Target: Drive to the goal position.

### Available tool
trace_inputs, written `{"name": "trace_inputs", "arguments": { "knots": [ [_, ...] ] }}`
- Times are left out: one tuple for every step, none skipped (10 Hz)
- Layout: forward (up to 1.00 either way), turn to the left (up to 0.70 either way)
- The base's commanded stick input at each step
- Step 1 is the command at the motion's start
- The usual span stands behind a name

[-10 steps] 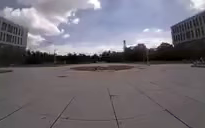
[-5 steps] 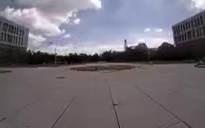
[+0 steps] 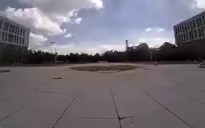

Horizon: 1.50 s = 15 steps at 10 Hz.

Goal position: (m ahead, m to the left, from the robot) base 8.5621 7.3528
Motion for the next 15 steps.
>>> {"name": "trace_inputs", "arguments": {
  "knots": [
    [0.70, 0.00],
    [0.70, 0.00],
    [0.70, 0.00],
    [0.70, 0.00],
    [0.70, 0.00],
    [0.70, 0.00],
    [0.70, 0.00],
    [0.70, 0.00],
    [0.70, 0.00],
    [0.70, 0.00],
    [0.70, 0.00],
    [0.70, 0.00],
    [0.70, 0.00],
    [0.70, 0.00],
    [0.70, 0.00]
  ]
}}
